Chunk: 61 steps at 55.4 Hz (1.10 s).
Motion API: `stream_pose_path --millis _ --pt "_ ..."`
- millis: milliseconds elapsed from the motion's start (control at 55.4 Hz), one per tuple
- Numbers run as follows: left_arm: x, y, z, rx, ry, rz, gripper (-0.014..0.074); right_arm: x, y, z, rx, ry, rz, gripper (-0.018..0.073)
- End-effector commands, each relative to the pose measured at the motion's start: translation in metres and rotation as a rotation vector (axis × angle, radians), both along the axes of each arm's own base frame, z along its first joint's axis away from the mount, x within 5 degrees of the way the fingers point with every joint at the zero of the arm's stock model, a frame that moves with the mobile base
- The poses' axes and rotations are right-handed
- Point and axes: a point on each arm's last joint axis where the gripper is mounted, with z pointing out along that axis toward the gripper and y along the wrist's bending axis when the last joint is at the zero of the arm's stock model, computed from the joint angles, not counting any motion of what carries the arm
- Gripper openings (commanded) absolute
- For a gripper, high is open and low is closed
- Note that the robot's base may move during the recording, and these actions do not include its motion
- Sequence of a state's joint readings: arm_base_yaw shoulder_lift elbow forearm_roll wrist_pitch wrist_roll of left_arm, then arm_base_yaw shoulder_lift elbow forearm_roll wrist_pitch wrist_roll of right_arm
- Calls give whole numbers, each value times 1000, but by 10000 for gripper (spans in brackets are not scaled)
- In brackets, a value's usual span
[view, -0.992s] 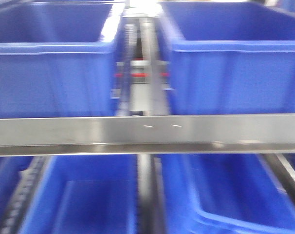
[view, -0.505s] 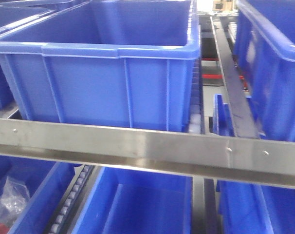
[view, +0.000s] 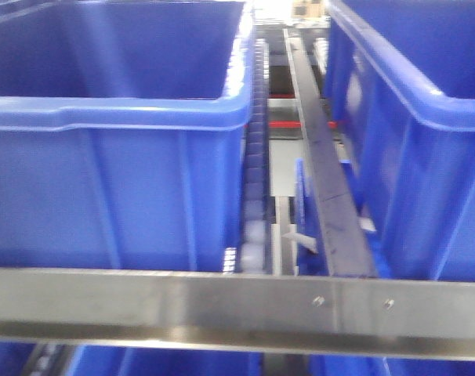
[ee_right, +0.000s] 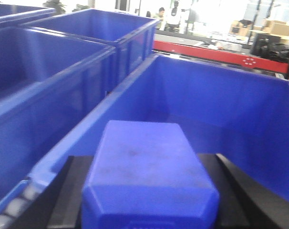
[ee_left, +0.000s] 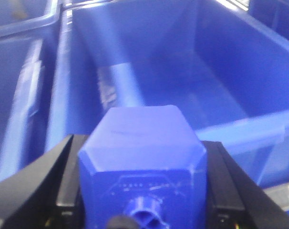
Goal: Pick and sort blue part to right shelf
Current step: 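Pull the base up to the shelf of blue bins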
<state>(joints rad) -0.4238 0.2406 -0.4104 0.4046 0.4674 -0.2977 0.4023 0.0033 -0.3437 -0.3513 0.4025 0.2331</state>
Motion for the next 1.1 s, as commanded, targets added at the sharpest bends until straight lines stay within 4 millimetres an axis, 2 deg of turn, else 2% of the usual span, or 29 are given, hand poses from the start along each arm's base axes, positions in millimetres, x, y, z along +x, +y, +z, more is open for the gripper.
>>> stream_pose_path --millis 0,1083 --pt "0 -3 16 -23 -94 -32 293 -2 2 16 0 -101 19 211" --pt "0 -4 18 -35 -108 -41 293 -2 2 16 1 -102 19 211"
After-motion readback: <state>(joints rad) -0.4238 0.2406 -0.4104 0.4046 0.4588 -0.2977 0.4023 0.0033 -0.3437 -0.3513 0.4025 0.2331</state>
